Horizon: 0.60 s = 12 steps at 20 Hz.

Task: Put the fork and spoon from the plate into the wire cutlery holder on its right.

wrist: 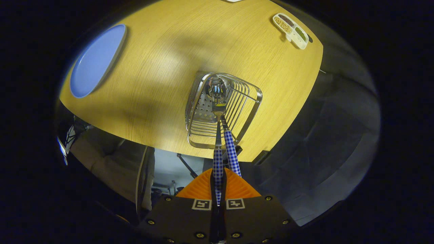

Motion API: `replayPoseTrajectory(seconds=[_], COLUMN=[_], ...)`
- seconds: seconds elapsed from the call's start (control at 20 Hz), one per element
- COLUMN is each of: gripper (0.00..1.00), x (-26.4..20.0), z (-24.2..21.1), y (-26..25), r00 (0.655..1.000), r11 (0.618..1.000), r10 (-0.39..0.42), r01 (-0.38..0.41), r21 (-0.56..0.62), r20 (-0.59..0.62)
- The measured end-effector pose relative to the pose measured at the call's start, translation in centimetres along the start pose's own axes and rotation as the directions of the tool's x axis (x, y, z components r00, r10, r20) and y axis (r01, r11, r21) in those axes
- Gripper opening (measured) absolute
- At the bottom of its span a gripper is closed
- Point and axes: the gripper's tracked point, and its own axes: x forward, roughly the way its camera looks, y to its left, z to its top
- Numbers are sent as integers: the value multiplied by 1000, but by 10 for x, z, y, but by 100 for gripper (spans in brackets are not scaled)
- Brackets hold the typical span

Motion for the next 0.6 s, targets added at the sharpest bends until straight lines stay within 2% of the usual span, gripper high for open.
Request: replayPoseTrajectory(seconds=[0.3,0.35,0.5,0.6], gripper=[6,12,12,17], x=[2,4,-3,-13], z=[12,12,15,17], y=[1,1,2,-1], r00=[1000,1000,997,992], r11=[1000,1000,1000,1000], r10=[8,8,21,9], r01=[-8,-7,-21,-11], r21=[-13,-12,5,18], r20=[2,13,70,122])
